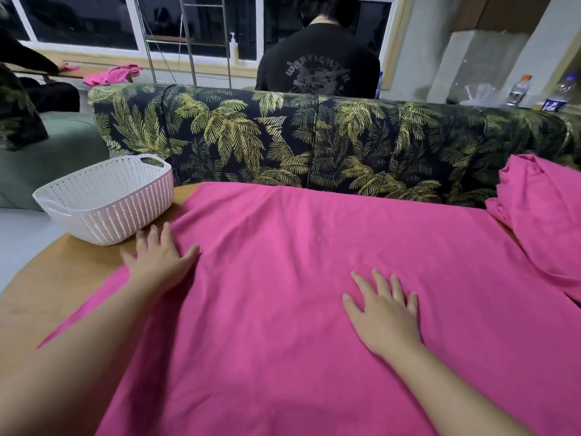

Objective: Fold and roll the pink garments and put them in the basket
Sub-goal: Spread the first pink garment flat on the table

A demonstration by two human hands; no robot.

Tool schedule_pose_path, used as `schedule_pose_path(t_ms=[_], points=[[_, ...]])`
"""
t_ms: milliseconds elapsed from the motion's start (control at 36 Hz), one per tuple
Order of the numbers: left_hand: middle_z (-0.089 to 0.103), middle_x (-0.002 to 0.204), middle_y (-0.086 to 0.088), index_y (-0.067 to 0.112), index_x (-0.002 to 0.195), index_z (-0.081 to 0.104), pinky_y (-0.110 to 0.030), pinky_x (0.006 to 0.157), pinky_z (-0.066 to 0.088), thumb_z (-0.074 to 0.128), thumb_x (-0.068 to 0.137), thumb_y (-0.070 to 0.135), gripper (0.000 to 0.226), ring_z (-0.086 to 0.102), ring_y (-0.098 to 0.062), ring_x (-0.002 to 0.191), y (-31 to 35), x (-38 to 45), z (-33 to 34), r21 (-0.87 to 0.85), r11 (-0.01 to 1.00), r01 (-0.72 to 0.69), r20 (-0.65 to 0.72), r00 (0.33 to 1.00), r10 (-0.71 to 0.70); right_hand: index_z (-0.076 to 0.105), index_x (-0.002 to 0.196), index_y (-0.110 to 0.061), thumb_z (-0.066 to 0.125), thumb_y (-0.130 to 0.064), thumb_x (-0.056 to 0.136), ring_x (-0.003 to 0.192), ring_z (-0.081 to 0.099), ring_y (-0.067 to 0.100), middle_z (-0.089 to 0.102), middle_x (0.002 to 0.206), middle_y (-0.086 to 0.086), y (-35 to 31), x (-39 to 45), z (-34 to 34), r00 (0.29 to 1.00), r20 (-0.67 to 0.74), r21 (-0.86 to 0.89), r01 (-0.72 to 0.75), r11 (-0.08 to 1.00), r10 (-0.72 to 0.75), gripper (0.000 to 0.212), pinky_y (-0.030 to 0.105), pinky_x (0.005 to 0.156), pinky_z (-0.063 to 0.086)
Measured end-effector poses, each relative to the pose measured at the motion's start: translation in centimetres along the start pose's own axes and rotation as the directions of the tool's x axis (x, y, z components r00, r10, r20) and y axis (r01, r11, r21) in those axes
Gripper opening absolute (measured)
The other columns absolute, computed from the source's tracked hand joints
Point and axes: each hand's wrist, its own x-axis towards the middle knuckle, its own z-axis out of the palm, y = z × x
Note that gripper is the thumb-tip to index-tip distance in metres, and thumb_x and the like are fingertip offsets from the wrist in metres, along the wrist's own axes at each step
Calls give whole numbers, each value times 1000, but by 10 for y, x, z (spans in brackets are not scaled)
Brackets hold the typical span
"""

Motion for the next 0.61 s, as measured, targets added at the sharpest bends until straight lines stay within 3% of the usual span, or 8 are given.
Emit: schedule_pose_path(t_ms=[83, 167, 278, 361, 472, 528, 611], points=[[20, 159, -5, 16, 148, 28, -54, 116, -1, 35, 92, 62, 73, 6, -23, 148, 2, 14, 4, 84, 993, -85, 34, 996, 83, 10, 151, -42, 21, -60, 96, 148, -7, 26, -1, 162, -4, 0, 7, -1, 1000, -12, 1, -5, 1000, 5, 59, 53, 118, -1], [24, 157, -6, 20, 144, 36, -48, 117, 5, 37, 95, 56, 61, 14, -21, 147, 13, 15, 9, 80, 975, -209, 50, 977, 205, 10, 151, -42, 21, -60, 96, 148, -7, 25, -1, 162, -4, 0, 15, -1, 1000, -11, 2, -8, 1000, 8, 59, 53, 118, -1], [9, 161, 0, 45, 147, 22, -50, 116, 8, 28, 92, 66, 59, 5, -26, 148, 14, 23, 11, 126, 970, -210, 141, 971, 192, 10, 151, -42, 21, -61, 96, 148, -7, 24, -2, 162, -5, 0, 23, -2, 1000, -16, 4, -4, 1000, 4, 59, 52, 118, -1], [1, 162, 3, 51, 147, 12, -52, 116, 5, 21, 89, 73, 63, -1, -26, 148, 8, 39, 8, 152, 972, -177, 178, 973, 149, 10, 151, -41, 21, -60, 96, 148, -8, 24, -2, 162, -5, 0, 26, -3, 1000, -11, 16, -3, 1000, 3, 59, 51, 118, -2], [-3, 162, 1, 51, 148, 8, -55, 115, 0, 18, 91, 71, 61, -5, -29, 148, 13, 45, 4, 161, 982, -102, 242, 968, 61, 11, 153, -37, 24, -57, 98, 148, -8, 22, 0, 162, -4, 4, 20, -4, 1000, -13, 39, 13, 999, -12, 60, 48, 119, -3], [-1, 162, -4, 47, 149, 13, -57, 116, 0, 18, 95, 63, 57, -5, -32, 147, 27, 35, 3, 186, 979, -79, 191, 981, 43, 15, 152, -35, 28, -54, 98, 149, -5, 19, 3, 162, -3, 9, 13, -3, 999, -28, 54, 35, 998, -33, 59, 44, 120, -2], [2, 162, -6, 41, 151, 12, -58, 114, 3, 19, 97, 58, 57, -3, -33, 148, 65, -1, 3, 197, 956, -216, 126, 973, 194, 21, 151, -31, 36, -49, 98, 149, 0, 17, 9, 162, -2, 26, -2, -2, 998, -57, 104, 46, 994, -40, 58, 36, 120, 1]])
